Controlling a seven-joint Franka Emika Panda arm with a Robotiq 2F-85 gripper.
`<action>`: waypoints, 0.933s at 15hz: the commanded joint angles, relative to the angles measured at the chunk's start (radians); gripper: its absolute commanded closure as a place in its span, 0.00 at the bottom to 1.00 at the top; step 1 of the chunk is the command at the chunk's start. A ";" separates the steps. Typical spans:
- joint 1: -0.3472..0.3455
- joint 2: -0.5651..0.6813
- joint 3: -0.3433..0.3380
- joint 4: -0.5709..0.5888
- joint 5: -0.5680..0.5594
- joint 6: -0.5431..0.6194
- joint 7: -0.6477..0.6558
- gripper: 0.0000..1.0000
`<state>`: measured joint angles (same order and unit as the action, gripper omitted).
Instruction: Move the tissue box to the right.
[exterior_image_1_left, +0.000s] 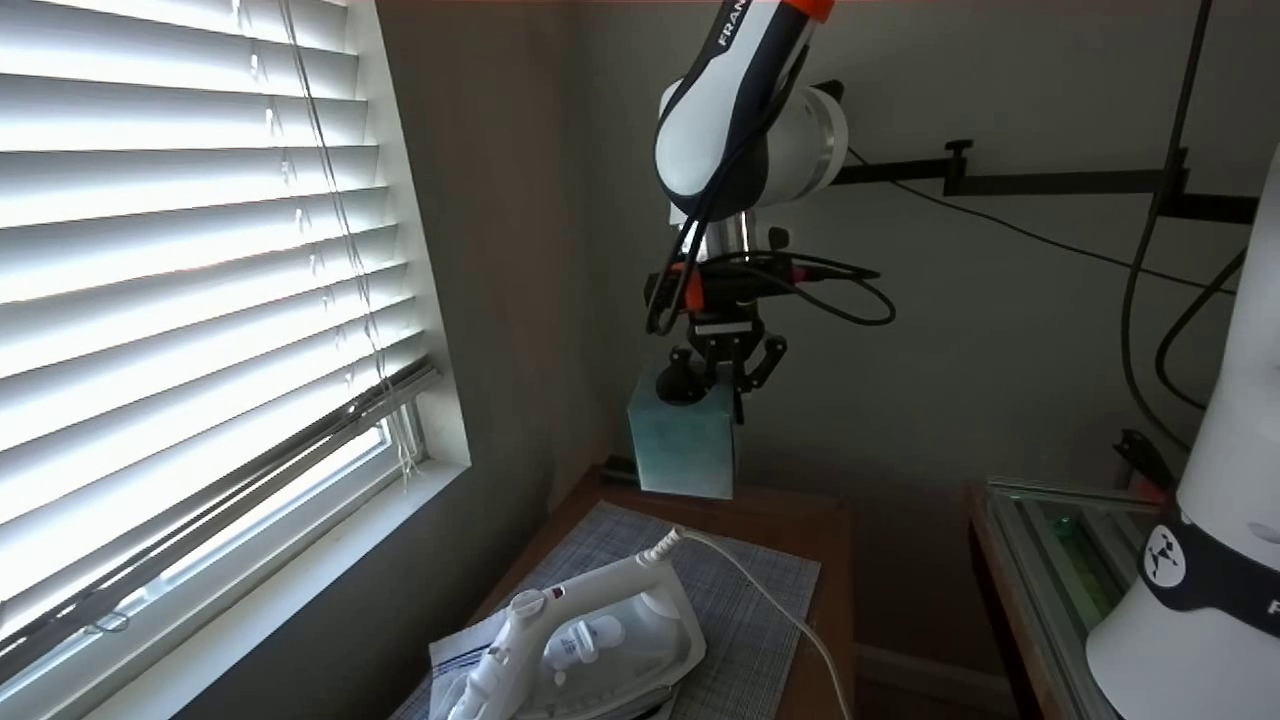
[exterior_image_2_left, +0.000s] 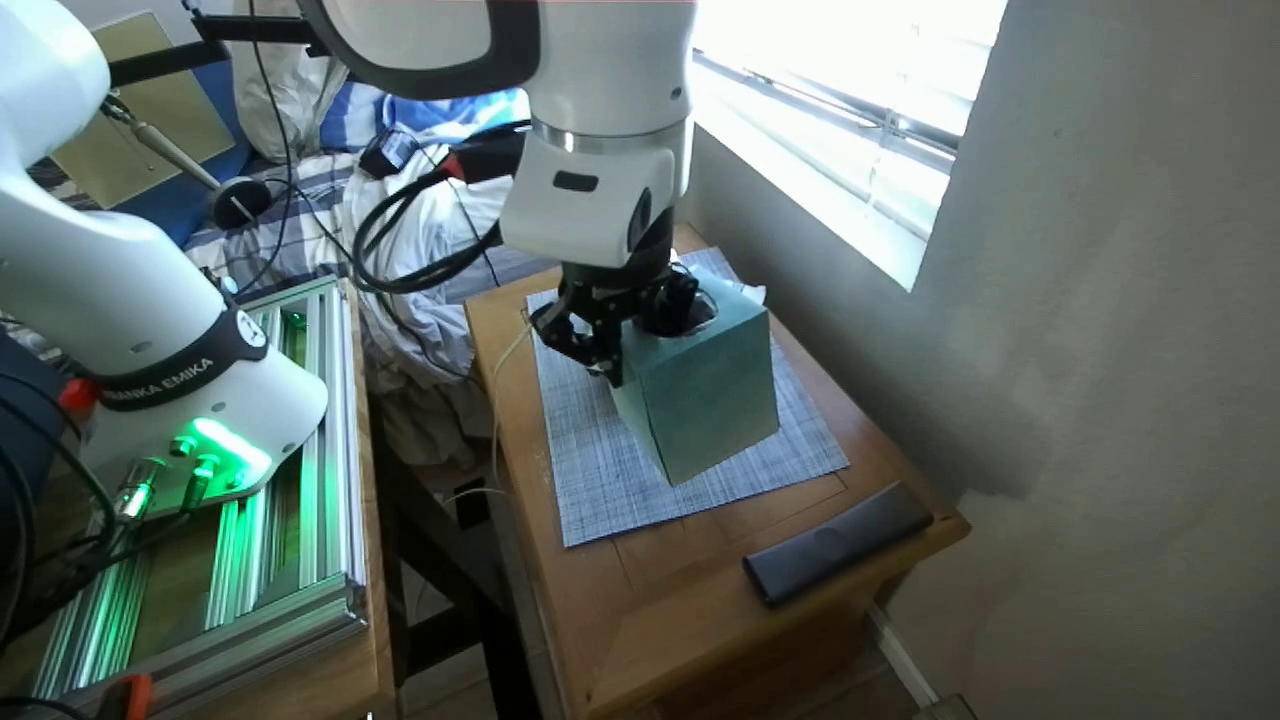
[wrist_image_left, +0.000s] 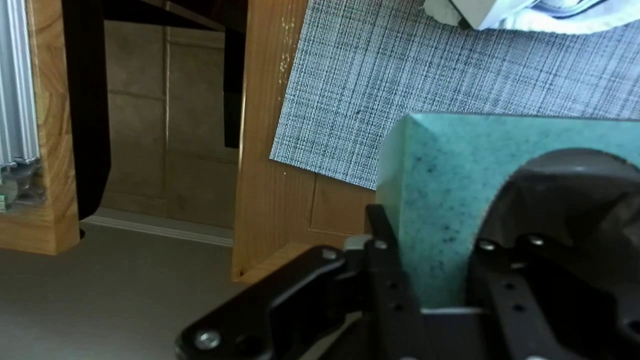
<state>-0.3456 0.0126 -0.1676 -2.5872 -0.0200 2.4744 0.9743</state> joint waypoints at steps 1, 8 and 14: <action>0.043 0.015 -0.030 0.024 0.116 -0.026 -0.068 0.99; 0.081 0.152 -0.028 0.136 0.442 -0.056 -0.242 0.99; 0.101 0.296 -0.048 0.259 0.374 -0.035 -0.208 0.99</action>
<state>-0.2668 0.2257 -0.1915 -2.4119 0.3704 2.4466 0.7648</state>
